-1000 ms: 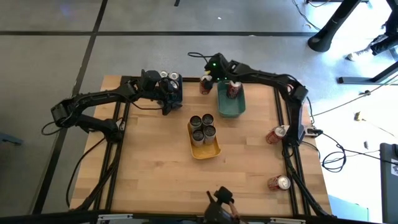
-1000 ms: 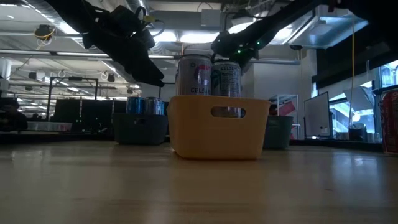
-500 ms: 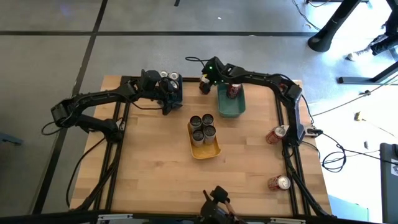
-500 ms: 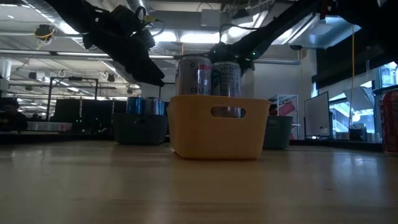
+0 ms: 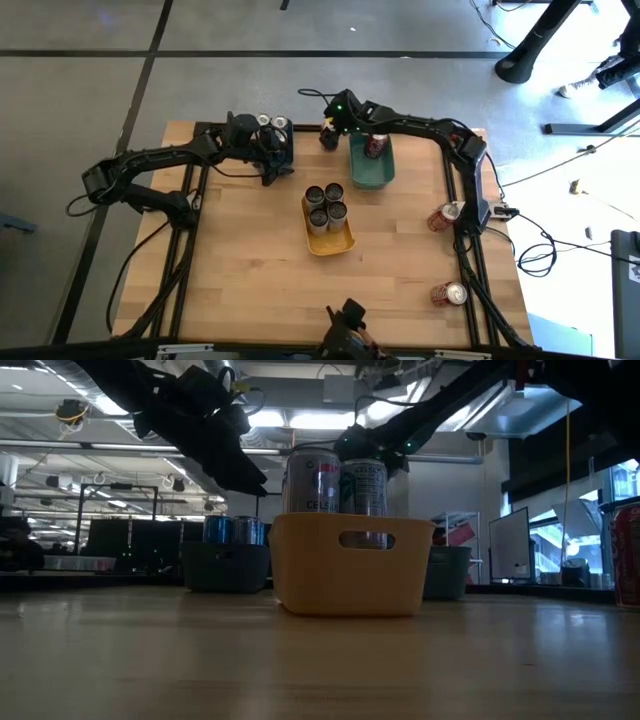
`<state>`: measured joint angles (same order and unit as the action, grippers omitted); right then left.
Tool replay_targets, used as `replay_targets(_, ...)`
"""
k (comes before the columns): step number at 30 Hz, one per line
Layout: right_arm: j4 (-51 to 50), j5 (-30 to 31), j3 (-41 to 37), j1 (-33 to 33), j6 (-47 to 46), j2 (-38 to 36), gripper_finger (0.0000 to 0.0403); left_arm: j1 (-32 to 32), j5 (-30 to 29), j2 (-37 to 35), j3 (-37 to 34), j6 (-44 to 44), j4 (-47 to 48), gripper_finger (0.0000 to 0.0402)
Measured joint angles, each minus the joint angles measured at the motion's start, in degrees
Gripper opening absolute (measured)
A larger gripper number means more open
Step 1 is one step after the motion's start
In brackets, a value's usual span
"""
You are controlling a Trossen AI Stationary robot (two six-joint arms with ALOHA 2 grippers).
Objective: Sort soda cans
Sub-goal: Put the top red soda can into the green bin
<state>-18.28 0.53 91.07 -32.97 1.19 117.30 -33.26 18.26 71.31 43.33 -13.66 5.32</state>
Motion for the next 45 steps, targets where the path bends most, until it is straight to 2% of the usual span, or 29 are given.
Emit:
replay_targets(6,-1.66,-0.06,-0.22,0.33,0.32,-2.33,0.0265,-0.01,0.00,0.00,0.00,0.16,0.07,0.0370)
replay_targets(16,-6.67,0.03,-0.15,0.39,0.61,-12.13,0.0266,-0.01,0.00,0.00,0.00,-0.13,0.07,0.0370)
replay_targets(27,-23.46,0.47,-0.09,0.39,-2.07,-25.25,0.0267,-0.01,0.00,0.00,0.00,0.22,0.00,0.0370)
replay_targets(34,-32.39,0.53,-0.11,0.47,-4.42,-28.15,0.0267,-0.01,0.00,0.00,0.00,0.32,-0.02,0.0370)
replay_targets(39,-28.92,2.51,-4.92,2.07,-5.18,-28.09,0.0267,-0.01,0.00,0.00,0.00,0.18,-0.01,0.0370)
replay_targets(45,-19.33,3.43,-12.88,2.37,-6.82,-28.02,0.0268,-0.01,0.00,0.00,0.00,0.18,-0.02,0.0370)
